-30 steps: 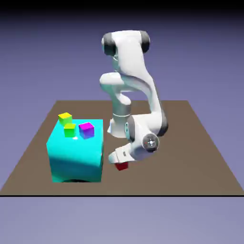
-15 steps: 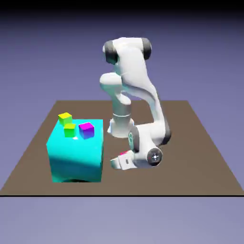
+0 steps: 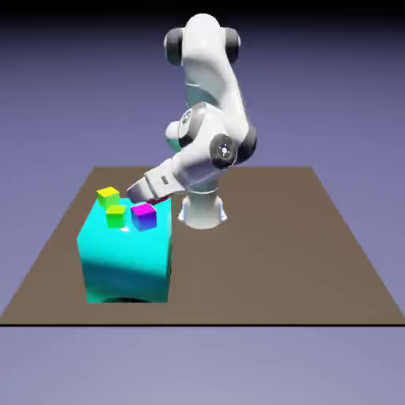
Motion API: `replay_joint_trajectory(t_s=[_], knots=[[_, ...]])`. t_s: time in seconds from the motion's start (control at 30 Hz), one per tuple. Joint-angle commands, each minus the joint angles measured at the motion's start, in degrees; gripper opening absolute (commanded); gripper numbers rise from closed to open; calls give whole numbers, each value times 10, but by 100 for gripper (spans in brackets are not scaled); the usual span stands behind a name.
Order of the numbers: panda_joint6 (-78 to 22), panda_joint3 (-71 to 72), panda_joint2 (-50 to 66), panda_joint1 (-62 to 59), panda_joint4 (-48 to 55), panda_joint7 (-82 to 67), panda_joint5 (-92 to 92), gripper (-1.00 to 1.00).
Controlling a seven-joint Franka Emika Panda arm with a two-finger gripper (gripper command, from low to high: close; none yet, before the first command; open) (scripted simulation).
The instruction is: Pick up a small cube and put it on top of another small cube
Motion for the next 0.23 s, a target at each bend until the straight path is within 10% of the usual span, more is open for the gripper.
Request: replay_joint_trajectory(t_s=[0.0,0.1,0.13,0.2], knots=[[20,-5,-3,-1,-21,5,-5,-100],[64,-15,-10,-12,-70,16,-15,-100],[64,-15,-10,-12,-70,16,-15,100],[45,-11,-7,-7,-49,11,-11,100]])
